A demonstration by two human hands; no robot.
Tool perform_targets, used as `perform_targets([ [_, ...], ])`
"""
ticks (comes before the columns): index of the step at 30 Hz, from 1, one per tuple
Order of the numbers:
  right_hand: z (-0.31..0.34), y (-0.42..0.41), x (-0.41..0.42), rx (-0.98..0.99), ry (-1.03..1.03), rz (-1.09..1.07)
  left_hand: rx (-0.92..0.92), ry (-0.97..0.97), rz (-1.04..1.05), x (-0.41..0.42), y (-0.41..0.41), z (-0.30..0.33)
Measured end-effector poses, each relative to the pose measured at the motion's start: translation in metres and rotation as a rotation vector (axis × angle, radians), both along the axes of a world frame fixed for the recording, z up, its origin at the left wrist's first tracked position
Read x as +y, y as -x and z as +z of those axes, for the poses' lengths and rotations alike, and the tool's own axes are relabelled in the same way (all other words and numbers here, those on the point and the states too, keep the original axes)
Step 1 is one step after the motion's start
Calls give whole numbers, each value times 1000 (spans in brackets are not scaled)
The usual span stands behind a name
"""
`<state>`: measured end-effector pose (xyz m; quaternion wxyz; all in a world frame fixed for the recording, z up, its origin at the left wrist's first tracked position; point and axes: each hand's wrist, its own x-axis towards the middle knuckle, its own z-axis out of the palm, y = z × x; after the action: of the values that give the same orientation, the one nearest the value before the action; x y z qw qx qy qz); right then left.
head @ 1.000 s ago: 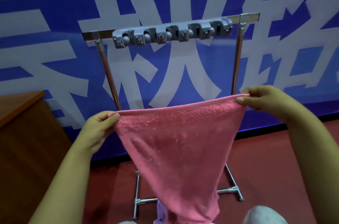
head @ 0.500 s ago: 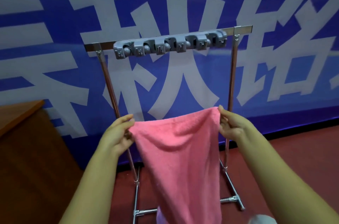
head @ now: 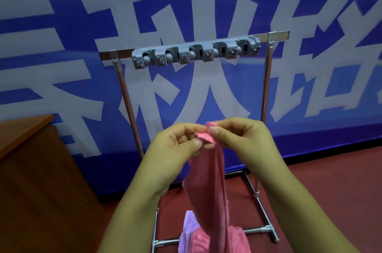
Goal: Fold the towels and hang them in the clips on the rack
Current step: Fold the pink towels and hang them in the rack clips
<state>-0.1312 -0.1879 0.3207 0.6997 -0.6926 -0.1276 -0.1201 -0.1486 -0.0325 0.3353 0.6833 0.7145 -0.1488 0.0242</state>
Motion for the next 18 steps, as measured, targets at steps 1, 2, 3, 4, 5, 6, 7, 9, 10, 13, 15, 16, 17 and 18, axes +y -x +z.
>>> perform_targets([
  [1, 1, 3, 0, -11, 25, -4, -7, 3, 18, -2, 2, 1],
  [2, 1, 5, -1, -21, 45, -4, -9, 4, 34, -4, 4, 2],
  [3, 2, 6, -1, -29, 60, 5, -9, -1, 50, -5, 5, 3],
  [4, 2, 8, -1, -32, 63, 20, -9, -14, 64, -6, 7, 4],
  [5, 3, 9, -1, -29, 55, 40, -13, -32, 76, -5, 8, 4],
  [6, 3, 11, -2, -23, 45, 60, -20, -54, 85, -6, 9, 5],
  [7, 3, 11, -2, -17, 39, 76, -29, -75, 95, -5, 9, 5],
  [9, 3, 14, -2, -7, 37, 101, -46, -115, 117, -5, 10, 6],
  [10, 3, 15, -2, -7, 41, 111, -58, -135, 128, -5, 11, 6],
  [13, 4, 19, -4, -8, 61, 130, -131, -207, 169, -4, 11, 4],
  [15, 4, 21, -5, -7, 57, 142, -192, -258, 194, -4, 12, 4],
  [16, 4, 21, -6, -8, 50, 153, -222, -288, 208, -3, 12, 3],
  [17, 4, 22, -6, -11, 42, 166, -254, -317, 223, -3, 12, 3],
  [18, 4, 24, -7, -20, 39, 174, -282, -340, 238, -3, 11, 3],
])
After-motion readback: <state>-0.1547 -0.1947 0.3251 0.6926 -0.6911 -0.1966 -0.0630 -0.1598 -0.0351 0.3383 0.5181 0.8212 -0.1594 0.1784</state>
